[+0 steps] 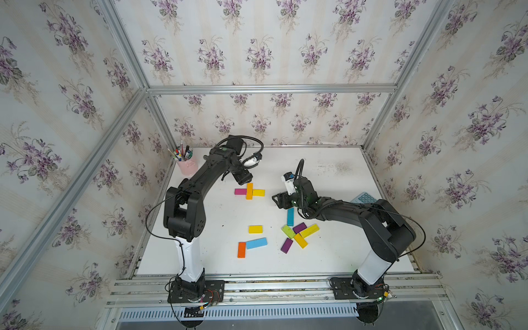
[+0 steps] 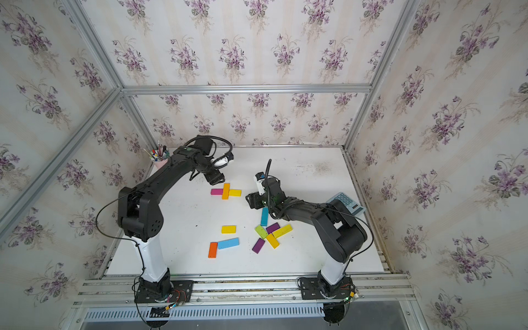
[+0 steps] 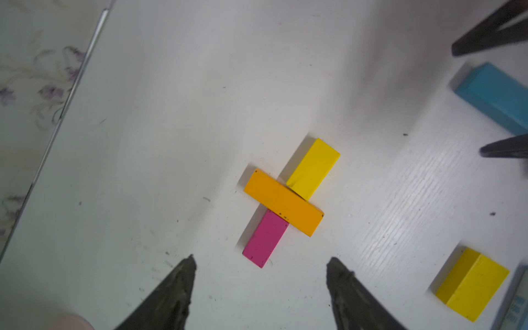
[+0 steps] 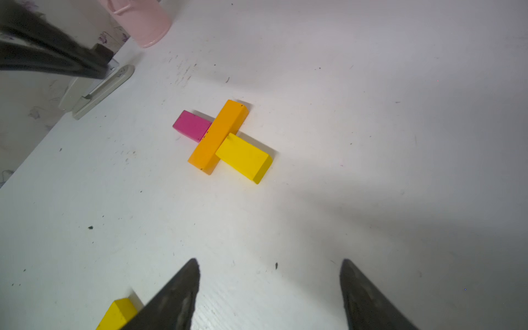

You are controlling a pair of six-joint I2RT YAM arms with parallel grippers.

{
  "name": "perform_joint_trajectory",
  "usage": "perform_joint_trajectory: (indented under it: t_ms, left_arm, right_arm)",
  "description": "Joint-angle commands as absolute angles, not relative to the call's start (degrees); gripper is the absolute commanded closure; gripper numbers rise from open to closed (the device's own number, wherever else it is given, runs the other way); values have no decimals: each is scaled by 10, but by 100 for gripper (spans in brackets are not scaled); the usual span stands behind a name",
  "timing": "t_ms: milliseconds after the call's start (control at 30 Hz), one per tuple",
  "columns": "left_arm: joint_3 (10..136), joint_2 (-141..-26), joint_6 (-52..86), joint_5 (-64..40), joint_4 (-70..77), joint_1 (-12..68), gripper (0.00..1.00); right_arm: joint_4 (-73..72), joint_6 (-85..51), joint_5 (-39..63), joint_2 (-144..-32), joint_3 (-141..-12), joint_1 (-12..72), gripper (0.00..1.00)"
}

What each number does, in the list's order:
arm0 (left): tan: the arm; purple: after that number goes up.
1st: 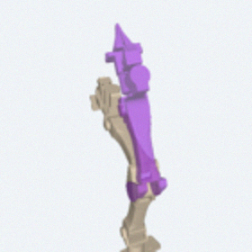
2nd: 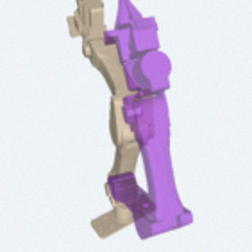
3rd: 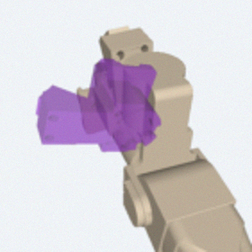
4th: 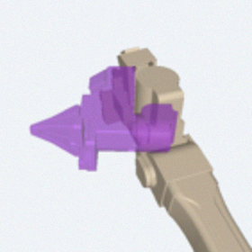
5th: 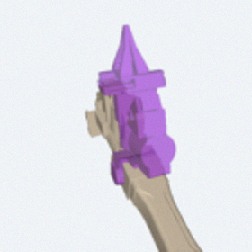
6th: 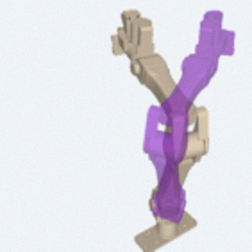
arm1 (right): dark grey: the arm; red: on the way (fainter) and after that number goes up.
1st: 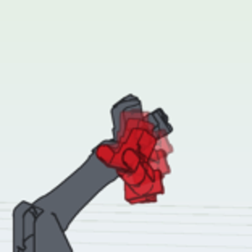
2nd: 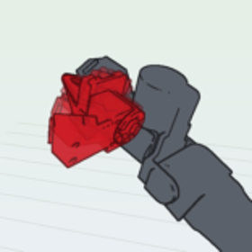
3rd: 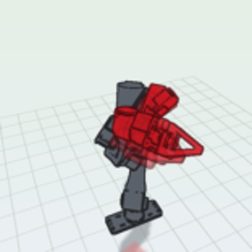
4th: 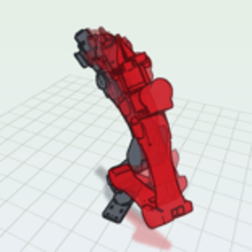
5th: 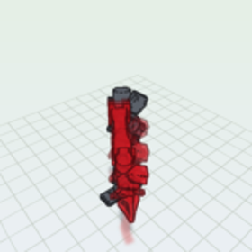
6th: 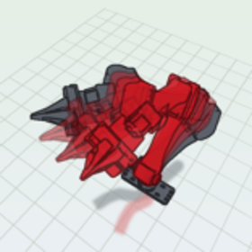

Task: Assemble the letter t with building blocks
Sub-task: Assemble the building block at the center of the board.

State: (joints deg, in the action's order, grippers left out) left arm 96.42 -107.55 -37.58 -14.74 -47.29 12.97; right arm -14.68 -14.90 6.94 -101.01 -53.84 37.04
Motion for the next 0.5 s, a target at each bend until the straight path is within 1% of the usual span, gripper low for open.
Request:
perform_joint_trajectory:
  t_ms: [0, 67, 100, 133, 200, 233, 300, 333, 467]
  left_arm:
    - [882, -1009, -203, -194, -404, 107, 0]
    - [830, -975, -148, -188, -361, 103, 0]
    - [811, -965, -100, -201, -346, 97, 0]
    - [799, -961, -55, -229, -336, 90, 0]
    - [764, -954, 18, -310, -319, 72, 0]
    - [741, -946, 39, -331, -304, 68, 0]
    - [680, -919, 85, -341, -255, 59, 0]
    - [661, -911, 101, -344, -243, 56, 0]
    - [609, -894, 141, -365, -220, 49, 0]
  right_arm:
    - [-68, -178, 12, -1054, -594, 378, 45]
    - [-40, -186, -2, -1086, -631, 384, 58]
    - [-27, -191, -10, -1100, -650, 388, 64]
    - [-20, -194, -17, -1112, -662, 391, 66]
    - [-10, -205, -20, -1128, -682, 396, 67]
    - [-9, -209, -16, -1133, -686, 397, 68]
    - [-3, -217, -14, -1139, -697, 403, 75]
    - [2, -218, -13, -1144, -705, 404, 76]
    - [17, -224, -18, -1161, -729, 408, 77]
